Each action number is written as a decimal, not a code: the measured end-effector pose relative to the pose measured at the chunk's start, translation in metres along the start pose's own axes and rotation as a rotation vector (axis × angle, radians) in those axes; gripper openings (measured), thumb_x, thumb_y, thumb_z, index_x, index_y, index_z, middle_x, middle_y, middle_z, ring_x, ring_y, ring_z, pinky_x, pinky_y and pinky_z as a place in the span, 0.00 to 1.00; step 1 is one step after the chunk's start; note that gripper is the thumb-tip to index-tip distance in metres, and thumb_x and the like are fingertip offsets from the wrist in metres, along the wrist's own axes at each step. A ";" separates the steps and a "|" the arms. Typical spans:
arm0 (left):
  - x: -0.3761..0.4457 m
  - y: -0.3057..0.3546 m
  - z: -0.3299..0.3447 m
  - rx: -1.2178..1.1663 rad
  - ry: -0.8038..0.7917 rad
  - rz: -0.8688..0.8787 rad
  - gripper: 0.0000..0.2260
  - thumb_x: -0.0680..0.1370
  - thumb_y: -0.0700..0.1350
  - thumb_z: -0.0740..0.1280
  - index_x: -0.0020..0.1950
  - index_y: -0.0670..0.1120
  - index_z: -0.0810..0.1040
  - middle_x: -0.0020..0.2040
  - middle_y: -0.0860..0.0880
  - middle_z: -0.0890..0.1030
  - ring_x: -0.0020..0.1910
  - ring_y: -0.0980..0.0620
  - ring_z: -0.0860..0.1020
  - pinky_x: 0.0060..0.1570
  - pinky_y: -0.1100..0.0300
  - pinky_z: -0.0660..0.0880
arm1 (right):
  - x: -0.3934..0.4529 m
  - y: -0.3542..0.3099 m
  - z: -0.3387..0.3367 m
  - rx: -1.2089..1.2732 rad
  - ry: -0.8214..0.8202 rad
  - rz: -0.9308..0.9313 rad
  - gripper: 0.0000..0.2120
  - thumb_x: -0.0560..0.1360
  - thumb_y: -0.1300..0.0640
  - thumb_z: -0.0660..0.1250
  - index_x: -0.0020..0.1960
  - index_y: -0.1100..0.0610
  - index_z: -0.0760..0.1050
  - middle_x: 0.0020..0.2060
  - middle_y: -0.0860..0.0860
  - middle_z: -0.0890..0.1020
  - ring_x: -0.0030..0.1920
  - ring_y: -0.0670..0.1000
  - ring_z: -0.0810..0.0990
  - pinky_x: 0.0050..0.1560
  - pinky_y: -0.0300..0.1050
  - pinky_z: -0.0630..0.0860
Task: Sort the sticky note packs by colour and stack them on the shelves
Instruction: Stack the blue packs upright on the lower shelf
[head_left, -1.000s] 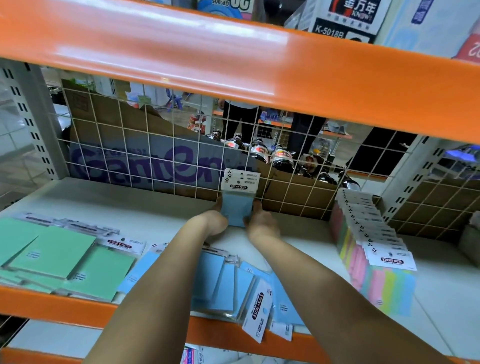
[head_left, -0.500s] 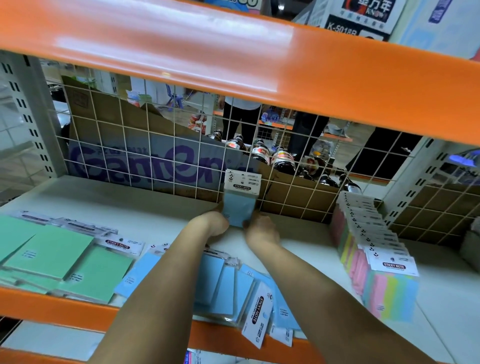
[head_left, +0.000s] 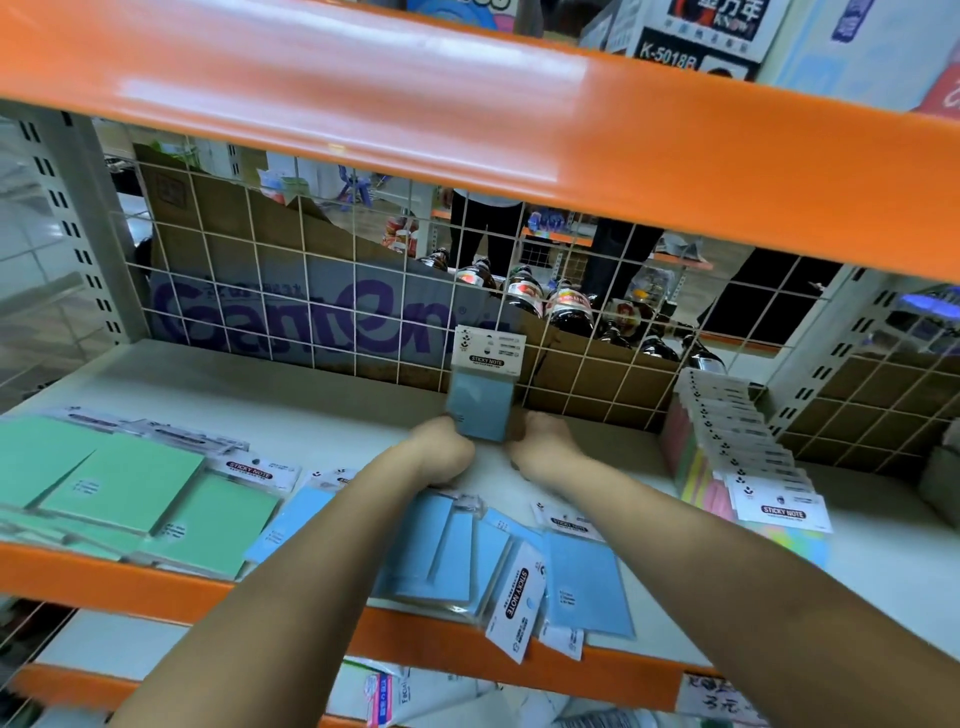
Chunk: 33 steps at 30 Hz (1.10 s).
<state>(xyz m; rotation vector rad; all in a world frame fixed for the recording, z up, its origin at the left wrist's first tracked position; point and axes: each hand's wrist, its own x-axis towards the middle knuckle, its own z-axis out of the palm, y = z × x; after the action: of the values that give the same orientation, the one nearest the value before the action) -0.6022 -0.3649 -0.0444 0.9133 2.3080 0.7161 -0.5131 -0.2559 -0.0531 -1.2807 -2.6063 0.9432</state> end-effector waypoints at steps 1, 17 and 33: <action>-0.004 -0.001 0.001 0.015 0.041 0.007 0.15 0.78 0.42 0.57 0.63 0.43 0.73 0.62 0.42 0.76 0.59 0.43 0.74 0.51 0.60 0.69 | -0.005 0.000 -0.003 -0.045 -0.025 -0.035 0.08 0.77 0.59 0.62 0.55 0.57 0.74 0.51 0.54 0.79 0.49 0.56 0.78 0.43 0.45 0.73; -0.062 0.038 0.065 0.395 0.071 0.132 0.17 0.76 0.58 0.62 0.51 0.45 0.78 0.56 0.45 0.79 0.61 0.45 0.70 0.61 0.49 0.62 | -0.067 0.056 -0.045 -0.349 -0.238 0.272 0.15 0.74 0.51 0.61 0.34 0.60 0.69 0.28 0.55 0.74 0.23 0.53 0.74 0.26 0.36 0.68; -0.056 0.046 0.071 0.024 0.134 0.081 0.12 0.76 0.41 0.61 0.34 0.48 0.63 0.44 0.45 0.79 0.47 0.44 0.75 0.62 0.54 0.64 | -0.067 0.059 -0.046 -0.189 -0.184 0.260 0.12 0.75 0.51 0.61 0.40 0.60 0.72 0.23 0.56 0.78 0.20 0.52 0.76 0.27 0.39 0.74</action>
<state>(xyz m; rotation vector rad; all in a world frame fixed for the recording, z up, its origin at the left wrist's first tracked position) -0.5011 -0.3576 -0.0489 1.0023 2.4126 0.8069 -0.4141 -0.2560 -0.0376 -1.6893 -2.7715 0.9064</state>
